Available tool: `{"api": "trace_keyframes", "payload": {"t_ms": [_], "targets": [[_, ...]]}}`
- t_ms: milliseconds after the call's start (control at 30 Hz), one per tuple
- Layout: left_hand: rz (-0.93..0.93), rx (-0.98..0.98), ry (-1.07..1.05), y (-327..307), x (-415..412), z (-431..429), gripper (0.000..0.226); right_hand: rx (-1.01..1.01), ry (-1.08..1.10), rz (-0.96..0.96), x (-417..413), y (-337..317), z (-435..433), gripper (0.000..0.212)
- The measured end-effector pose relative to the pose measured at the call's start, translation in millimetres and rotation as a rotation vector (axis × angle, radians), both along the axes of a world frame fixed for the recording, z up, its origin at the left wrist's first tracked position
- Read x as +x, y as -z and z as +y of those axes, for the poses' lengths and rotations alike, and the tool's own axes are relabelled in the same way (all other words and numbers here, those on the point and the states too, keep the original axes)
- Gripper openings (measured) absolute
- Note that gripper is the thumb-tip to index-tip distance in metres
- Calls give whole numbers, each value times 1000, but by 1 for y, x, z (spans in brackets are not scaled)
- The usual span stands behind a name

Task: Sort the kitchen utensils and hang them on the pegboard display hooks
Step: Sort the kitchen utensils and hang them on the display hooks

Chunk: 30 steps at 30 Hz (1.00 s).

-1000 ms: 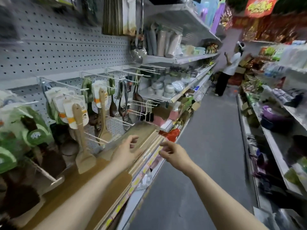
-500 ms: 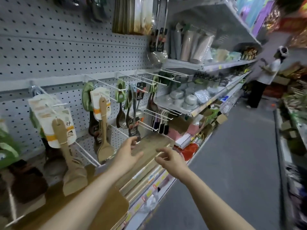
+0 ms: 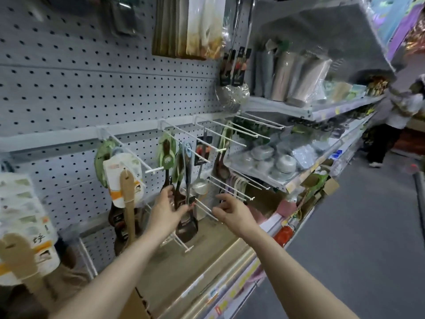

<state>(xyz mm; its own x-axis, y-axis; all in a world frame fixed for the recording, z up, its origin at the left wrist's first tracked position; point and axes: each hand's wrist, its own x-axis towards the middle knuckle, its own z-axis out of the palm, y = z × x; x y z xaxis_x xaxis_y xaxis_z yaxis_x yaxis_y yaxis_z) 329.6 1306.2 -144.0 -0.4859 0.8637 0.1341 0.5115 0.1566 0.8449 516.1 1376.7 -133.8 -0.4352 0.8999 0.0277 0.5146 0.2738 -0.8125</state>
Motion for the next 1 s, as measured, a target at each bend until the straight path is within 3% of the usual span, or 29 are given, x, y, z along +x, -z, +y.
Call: {"api": "trace_keyframes", "payload": {"t_ms": [367, 533, 667, 900, 1000], "targets": [[-24, -46, -206, -1, -22, 69, 94, -85, -286, 107, -78, -10, 105, 80], [-55, -43, -210, 1, -13, 99, 80, -92, -496, 69, -93, -20, 148, 49], [-106, 3, -266, 3, -7, 117, 77, -84, -690, 82, -101, -22, 167, 66], [-175, 23, -359, 11, 1, 119, 77, -161, -794, 167, -110, -10, 187, 93], [-238, 33, -353, 13, 7, 116, 73, -170, -794, 193, -109, -5, 189, 83]]}}
